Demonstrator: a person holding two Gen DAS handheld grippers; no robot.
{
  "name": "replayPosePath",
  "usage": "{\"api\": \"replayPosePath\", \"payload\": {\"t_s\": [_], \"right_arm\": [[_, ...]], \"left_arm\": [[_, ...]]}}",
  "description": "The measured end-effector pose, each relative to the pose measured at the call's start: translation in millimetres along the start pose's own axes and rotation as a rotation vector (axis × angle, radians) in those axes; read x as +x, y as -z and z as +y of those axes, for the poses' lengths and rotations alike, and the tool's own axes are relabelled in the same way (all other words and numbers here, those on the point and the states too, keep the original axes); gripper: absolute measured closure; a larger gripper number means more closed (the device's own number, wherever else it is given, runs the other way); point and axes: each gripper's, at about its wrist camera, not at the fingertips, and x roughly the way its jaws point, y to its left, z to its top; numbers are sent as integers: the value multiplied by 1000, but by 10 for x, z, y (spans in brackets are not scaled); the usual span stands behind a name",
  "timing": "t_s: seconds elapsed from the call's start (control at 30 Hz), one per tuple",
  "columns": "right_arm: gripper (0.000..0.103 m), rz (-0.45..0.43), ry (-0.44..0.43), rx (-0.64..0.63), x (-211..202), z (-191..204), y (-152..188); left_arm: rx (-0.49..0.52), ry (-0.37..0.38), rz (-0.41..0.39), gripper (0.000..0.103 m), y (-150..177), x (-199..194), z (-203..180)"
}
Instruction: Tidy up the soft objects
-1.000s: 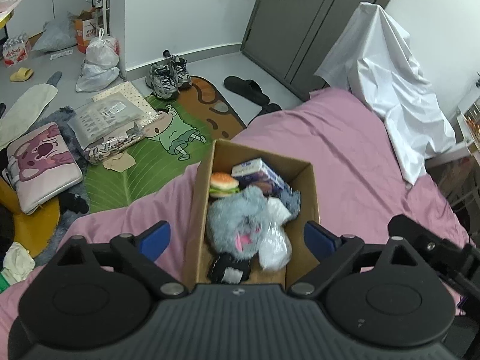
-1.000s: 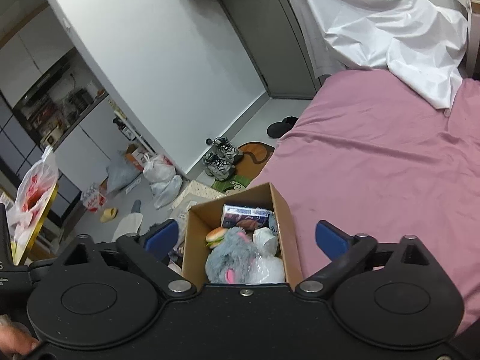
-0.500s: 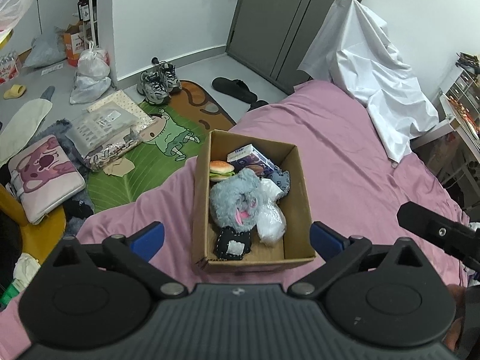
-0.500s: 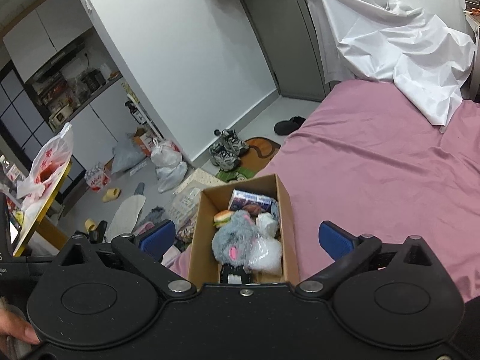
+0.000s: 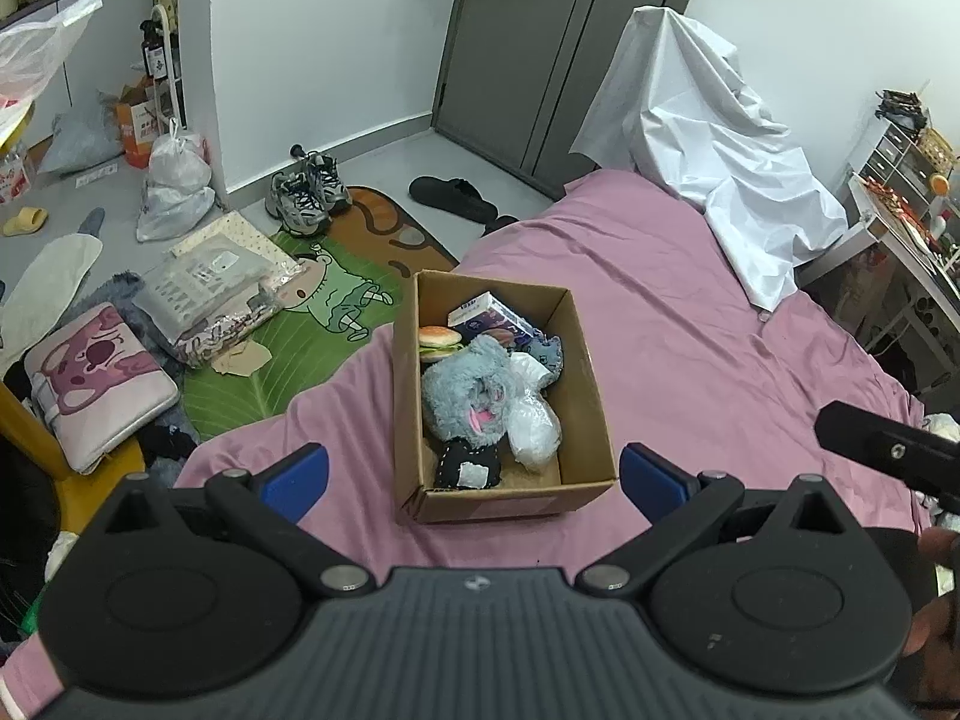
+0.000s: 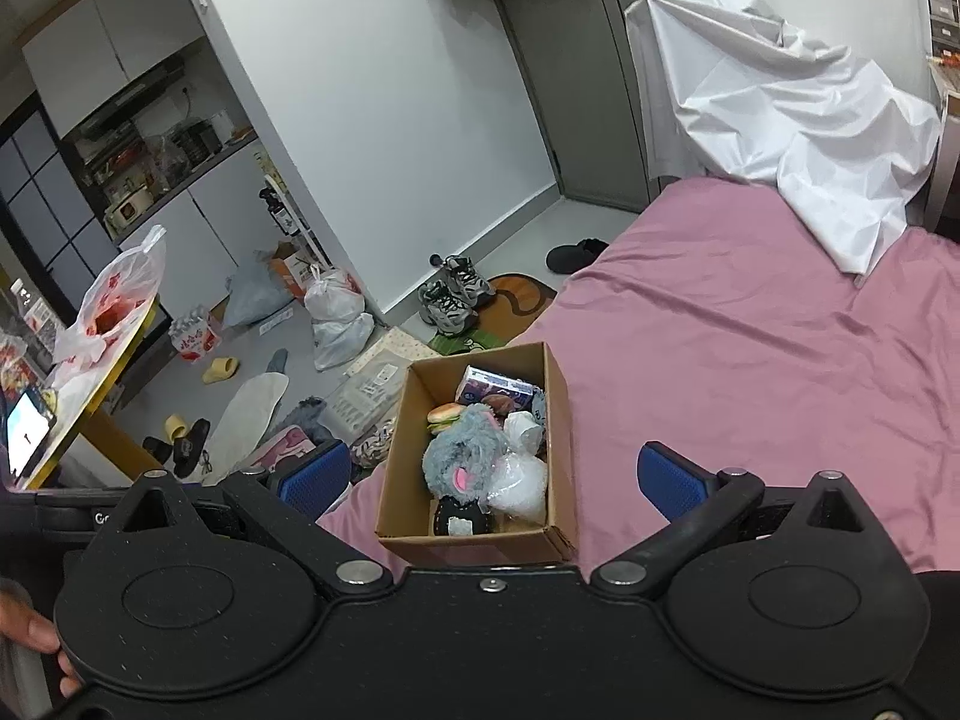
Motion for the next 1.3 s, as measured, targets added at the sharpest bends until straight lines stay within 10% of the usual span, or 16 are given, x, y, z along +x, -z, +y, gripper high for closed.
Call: {"api": "replayPosePath", "payload": {"t_s": [1.3], "right_arm": [[0, 15, 98, -38, -352, 39, 313]], "left_arm": [[97, 43, -25, 1, 328, -292, -57]]}}
